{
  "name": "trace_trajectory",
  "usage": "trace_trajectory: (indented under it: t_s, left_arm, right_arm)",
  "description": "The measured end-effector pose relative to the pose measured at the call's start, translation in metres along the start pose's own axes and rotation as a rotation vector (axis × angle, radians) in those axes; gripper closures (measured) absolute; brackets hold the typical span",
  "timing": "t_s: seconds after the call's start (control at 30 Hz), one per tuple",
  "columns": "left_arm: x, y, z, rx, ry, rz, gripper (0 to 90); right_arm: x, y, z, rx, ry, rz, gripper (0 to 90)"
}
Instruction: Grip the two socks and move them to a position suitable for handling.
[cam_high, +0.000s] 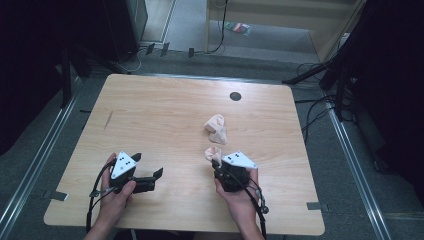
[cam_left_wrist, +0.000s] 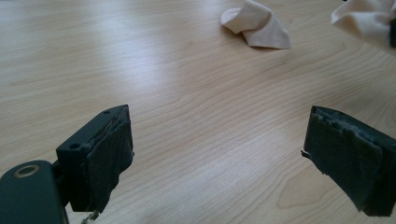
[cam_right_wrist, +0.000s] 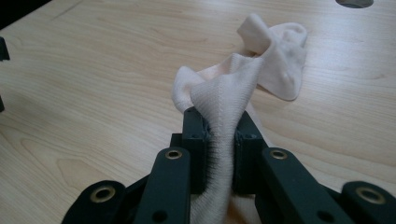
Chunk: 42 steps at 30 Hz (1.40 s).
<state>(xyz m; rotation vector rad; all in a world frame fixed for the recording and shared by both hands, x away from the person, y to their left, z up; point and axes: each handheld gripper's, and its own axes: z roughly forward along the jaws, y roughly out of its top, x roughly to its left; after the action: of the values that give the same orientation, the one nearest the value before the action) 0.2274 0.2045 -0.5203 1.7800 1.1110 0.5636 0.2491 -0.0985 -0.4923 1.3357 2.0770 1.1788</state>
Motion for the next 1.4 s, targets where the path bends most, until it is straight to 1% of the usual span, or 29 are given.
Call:
trace_trajectory:
  t_s: [0.07, 0.13, 0.17, 0.23, 0.27, 0.43, 0.47, 0.5, 0.57, 0.63, 0.67, 0.7, 0.73, 0.77, 0.8, 0.83, 0.87, 0.9, 0.93, 0.97, 1.0, 1.07, 1.1, 1.13, 1.17, 1.23, 1.33, 1.37, 1.4]
  left_arm:
    - [-0.003, 0.0, 0.001, 0.003, -0.008, 0.008, 8.4]
    - [-0.005, 0.0, 0.002, 0.004, -0.008, 0.014, 8.5]
    - [-0.005, 0.001, 0.002, 0.01, 0.002, 0.026, 8.5]
    - [-0.005, 0.001, 0.002, 0.007, 0.001, 0.026, 8.5]
    - [-0.004, 0.002, 0.002, 0.006, 0.007, 0.022, 8.9]
    - [-0.003, 0.002, 0.002, 0.014, 0.016, 0.004, 10.9]
    - [-0.002, 0.002, 0.003, 0.022, 0.013, -0.003, 11.2]
    - [-0.002, 0.002, 0.003, 0.022, 0.013, -0.003, 11.5]
    - [0.0, 0.001, 0.004, 0.036, 0.013, -0.014, 12.3]
    - [0.002, 0.001, 0.004, 0.039, 0.017, -0.016, 12.9]
    - [0.003, 0.001, 0.004, 0.044, 0.016, -0.021, 13.9]
    - [0.005, 0.001, 0.004, 0.045, 0.017, -0.025, 13.9]
    - [0.007, 0.0, 0.004, 0.051, 0.026, -0.043, 14.1]
    - [0.007, 0.0, 0.004, 0.051, 0.026, -0.043, 14.2]
    - [0.009, 0.0, 0.005, 0.057, 0.032, -0.053, 14.4]
    - [0.009, 0.0, 0.005, 0.06, 0.035, -0.058, 14.7]
    - [0.009, 0.0, 0.005, 0.06, 0.035, -0.058, 14.8]
    - [0.009, -0.001, 0.005, 0.062, 0.036, -0.063, 14.8]
    - [0.009, -0.001, 0.006, 0.064, 0.037, -0.063, 14.9]
    - [0.009, -0.001, 0.006, 0.064, 0.037, -0.063, 14.8]
    - [0.008, -0.001, 0.007, 0.068, 0.037, -0.056, 14.8]
    - [0.006, -0.001, 0.007, 0.07, 0.029, -0.056, 14.8]
    - [0.006, -0.001, 0.007, 0.07, 0.029, -0.056, 14.9]
    - [0.006, -0.002, 0.008, 0.07, 0.027, -0.049, 14.9]
    - [0.006, -0.002, 0.008, 0.07, 0.027, -0.049, 14.9]
    - [0.005, -0.002, 0.008, 0.071, 0.023, -0.047, 15.7]
    - [0.003, -0.002, 0.01, 0.07, 0.013, -0.045, 16.1]
    - [0.001, -0.002, 0.01, 0.072, 0.011, -0.043, 16.2]
    - [0.001, -0.002, 0.01, 0.072, 0.011, -0.043, 16.1]
  right_arm:
    - [0.01, -0.007, 0.008, 0.028, 0.022, 0.005, 79.0]
    - [0.013, -0.009, 0.01, 0.037, 0.03, 0.004, 79.0]
    - [0.023, -0.014, 0.015, 0.055, 0.042, -0.023, 79.0]
    - [0.027, -0.015, 0.017, 0.06, 0.045, -0.034, 79.0]
    - [0.035, -0.017, 0.02, 0.065, 0.059, -0.037, 79.2]
    - [0.049, -0.021, 0.028, 0.064, 0.084, -0.025, 76.1]
    - [0.054, -0.023, 0.033, 0.044, 0.107, -0.004, 56.6]
    - [0.054, -0.023, 0.033, 0.044, 0.107, -0.004, 56.6]
    - [0.051, -0.022, 0.035, 0.017, 0.125, 0.018, 42.2]
    - [0.048, -0.022, 0.033, 0.003, 0.113, 0.021, 41.1]
    - [0.042, -0.021, 0.027, -0.018, 0.097, 0.044, 43.9]
    - [0.042, -0.021, 0.027, -0.018, 0.097, 0.044, 43.9]
    - [0.038, -0.021, 0.02, -0.03, 0.103, 0.04, 50.3]
    - [0.038, -0.021, 0.02, -0.03, 0.103, 0.04, 50.3]
    - [0.042, -0.023, 0.014, -0.012, 0.15, 0.006, 55.9]
    - [0.045, -0.025, 0.013, 0.0, 0.171, -0.012, 56.4]
    - [0.045, -0.025, 0.013, 0.0, 0.171, -0.012, 56.4]
    - [0.05, -0.028, 0.012, 0.014, 0.182, -0.039, 56.6]
    - [0.061, -0.036, 0.017, 0.055, 0.186, -0.085, 55.7]
    - [0.061, -0.036, 0.017, 0.055, 0.186, -0.085, 55.7]
    - [0.064, -0.039, 0.02, 0.07, 0.175, -0.105, 54.4]
    - [0.073, -0.048, 0.028, 0.104, 0.119, -0.167, 52.9]
    - [0.073, -0.048, 0.028, 0.104, 0.119, -0.167, 52.9]
    - [0.076, -0.052, 0.03, 0.105, 0.081, -0.194, 54.2]
    - [0.077, -0.054, 0.031, 0.105, 0.068, -0.201, 55.3]
    - [0.078, -0.055, 0.032, 0.114, 0.061, -0.204, 57.8]
    - [0.078, -0.057, 0.032, 0.11, 0.043, -0.212, 76.6]
    - [0.074, -0.055, 0.03, 0.109, 0.07, -0.176, 82.0]
    - [0.074, -0.055, 0.03, 0.109, 0.07, -0.176, 82.0]
